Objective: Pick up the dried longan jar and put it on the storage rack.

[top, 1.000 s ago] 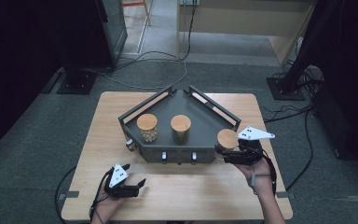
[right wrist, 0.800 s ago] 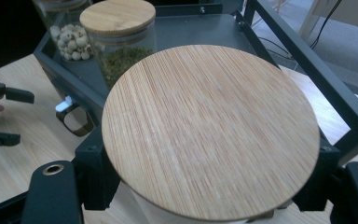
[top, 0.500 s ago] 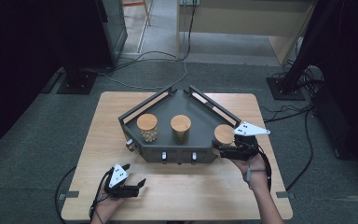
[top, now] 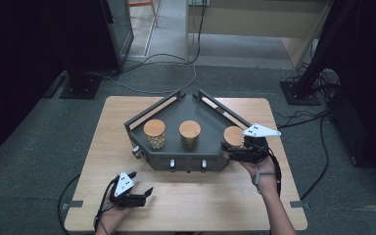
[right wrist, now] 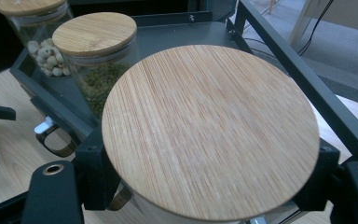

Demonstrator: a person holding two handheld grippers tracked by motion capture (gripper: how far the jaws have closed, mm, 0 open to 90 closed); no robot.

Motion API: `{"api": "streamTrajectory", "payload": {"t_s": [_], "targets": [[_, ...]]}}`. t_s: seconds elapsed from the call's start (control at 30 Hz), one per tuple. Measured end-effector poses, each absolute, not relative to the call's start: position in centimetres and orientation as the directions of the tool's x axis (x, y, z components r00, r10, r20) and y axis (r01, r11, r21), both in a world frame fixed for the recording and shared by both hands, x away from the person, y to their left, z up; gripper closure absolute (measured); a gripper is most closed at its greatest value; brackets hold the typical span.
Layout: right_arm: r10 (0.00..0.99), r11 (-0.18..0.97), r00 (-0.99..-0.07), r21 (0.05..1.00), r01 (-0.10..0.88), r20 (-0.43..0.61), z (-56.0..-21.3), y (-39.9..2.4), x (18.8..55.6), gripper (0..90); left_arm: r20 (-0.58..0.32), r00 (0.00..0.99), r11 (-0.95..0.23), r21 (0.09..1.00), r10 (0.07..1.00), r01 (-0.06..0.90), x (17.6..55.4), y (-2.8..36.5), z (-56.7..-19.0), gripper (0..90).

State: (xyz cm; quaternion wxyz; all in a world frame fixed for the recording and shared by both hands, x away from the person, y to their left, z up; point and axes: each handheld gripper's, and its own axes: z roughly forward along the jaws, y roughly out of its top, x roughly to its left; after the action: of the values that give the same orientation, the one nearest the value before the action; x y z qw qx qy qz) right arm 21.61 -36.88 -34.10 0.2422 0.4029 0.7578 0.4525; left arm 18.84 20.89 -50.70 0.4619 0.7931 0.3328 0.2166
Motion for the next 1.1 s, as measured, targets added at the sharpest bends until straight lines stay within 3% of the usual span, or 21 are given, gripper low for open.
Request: {"api": "streamTrajectory", "payload": {"t_s": [1.1], "targets": [[0.845, 0.264, -0.534, 0.885, 0.383, -0.021, -34.5, -35.2, 23.8, 25.5, 0.038, 0.687, -0.354, 0.877, 0.725, 0.325, 18.8, 20.9, -50.7, 10.8]]}}
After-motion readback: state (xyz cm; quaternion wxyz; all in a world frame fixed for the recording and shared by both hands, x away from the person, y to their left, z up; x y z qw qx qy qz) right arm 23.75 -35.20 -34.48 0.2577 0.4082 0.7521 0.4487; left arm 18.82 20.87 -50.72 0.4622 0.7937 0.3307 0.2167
